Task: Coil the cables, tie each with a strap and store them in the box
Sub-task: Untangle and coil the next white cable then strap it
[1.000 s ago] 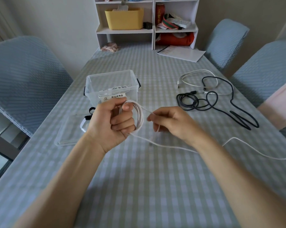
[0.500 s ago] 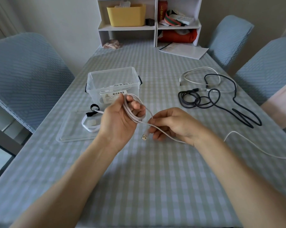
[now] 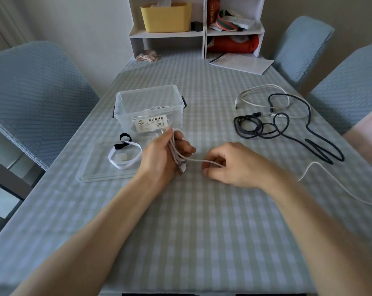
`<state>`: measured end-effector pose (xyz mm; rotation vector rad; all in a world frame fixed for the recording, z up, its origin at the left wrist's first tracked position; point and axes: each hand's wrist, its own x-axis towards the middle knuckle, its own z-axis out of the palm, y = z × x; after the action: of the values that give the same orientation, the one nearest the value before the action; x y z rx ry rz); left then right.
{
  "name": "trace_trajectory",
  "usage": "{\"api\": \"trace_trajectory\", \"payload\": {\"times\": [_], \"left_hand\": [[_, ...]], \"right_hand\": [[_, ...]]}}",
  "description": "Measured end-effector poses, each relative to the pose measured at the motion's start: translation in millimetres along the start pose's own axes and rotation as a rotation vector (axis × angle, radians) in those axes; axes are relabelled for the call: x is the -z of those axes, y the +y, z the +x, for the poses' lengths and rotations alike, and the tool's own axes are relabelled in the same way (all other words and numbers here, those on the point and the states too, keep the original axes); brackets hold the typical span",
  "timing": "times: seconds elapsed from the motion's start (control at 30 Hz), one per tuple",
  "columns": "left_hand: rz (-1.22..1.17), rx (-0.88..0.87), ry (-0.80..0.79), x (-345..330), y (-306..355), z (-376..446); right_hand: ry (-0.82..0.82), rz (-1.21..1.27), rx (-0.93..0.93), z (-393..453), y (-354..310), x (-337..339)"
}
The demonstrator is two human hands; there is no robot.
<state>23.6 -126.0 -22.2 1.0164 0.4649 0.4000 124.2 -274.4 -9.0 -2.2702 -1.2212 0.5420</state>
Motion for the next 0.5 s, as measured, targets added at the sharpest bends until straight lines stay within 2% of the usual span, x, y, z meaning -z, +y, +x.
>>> {"api": "trace_trajectory", "payload": {"times": [0.23, 0.37, 0.5], "left_hand": [[0.570, -0.220, -0.087, 1.0, -7.9, -3.0], [0.879, -0.358, -0.193, 4.4, -13.1, -7.3], [0.951, -0.428, -0.161, -5.7, -16.6, -9.6]], "right_hand": [[0.101, -0.044, 0.005, 1.1, 16.4, 9.6], [0.120, 0.006, -0.036, 3.9, 30.1, 17.0], [0.188, 0.089, -0.071, 5.4, 41.5, 19.0]]}}
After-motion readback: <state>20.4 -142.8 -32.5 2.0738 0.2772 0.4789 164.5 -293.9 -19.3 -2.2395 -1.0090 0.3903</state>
